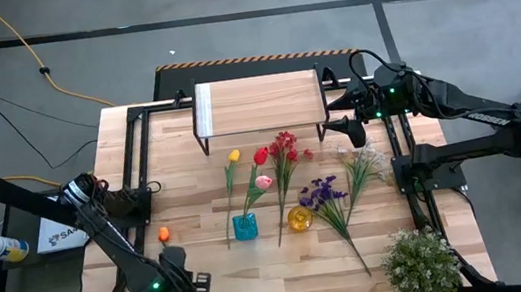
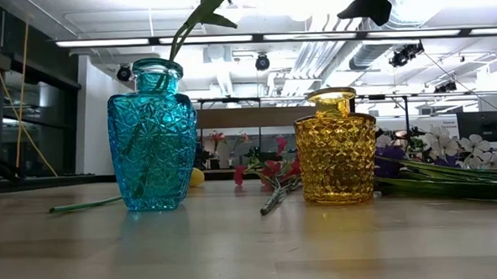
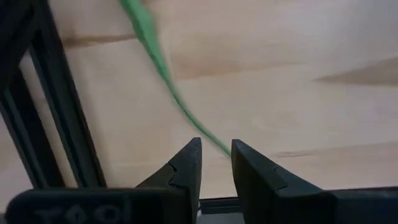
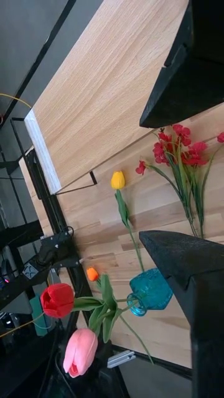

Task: Pick and place flowers into a vace then onto a shelf
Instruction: Put the orange tulip into the blue vase

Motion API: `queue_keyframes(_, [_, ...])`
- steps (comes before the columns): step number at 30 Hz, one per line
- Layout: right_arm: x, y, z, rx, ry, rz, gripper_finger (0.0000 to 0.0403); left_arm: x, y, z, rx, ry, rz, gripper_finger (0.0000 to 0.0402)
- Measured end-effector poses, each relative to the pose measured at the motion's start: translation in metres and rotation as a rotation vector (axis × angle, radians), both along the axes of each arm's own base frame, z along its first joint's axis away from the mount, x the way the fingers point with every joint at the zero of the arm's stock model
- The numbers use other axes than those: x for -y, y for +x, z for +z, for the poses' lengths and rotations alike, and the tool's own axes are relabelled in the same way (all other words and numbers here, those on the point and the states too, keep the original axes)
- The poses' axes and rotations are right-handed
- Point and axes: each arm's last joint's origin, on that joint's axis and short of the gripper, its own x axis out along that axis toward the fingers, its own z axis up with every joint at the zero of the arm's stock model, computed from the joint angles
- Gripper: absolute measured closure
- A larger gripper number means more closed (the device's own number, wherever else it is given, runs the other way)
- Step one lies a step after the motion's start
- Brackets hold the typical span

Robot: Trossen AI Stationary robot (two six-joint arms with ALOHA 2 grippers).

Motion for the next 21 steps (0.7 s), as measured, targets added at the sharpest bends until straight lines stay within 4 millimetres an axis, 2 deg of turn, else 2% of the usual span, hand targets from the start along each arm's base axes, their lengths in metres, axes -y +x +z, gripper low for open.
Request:
queue_keyframes(9, [0.0,0.0,0.0,0.0,-0.004,0.002,0.013,0.013,0.004,-0.028,-0.103,0.034,0.147,0.0279])
queue_keyframes(14, [0.0,0.0,0.0,-0.003,-0.02,0.009,0.013,0.017,0.007,-0.042,-0.154,0.05,0.17,0.0279])
queue_keyframes(21, [0.0,0.0,0.0,-0.003,-0.019,0.009,0.013,0.016,0.009,-0.051,-0.191,0.092,0.19,0.0279])
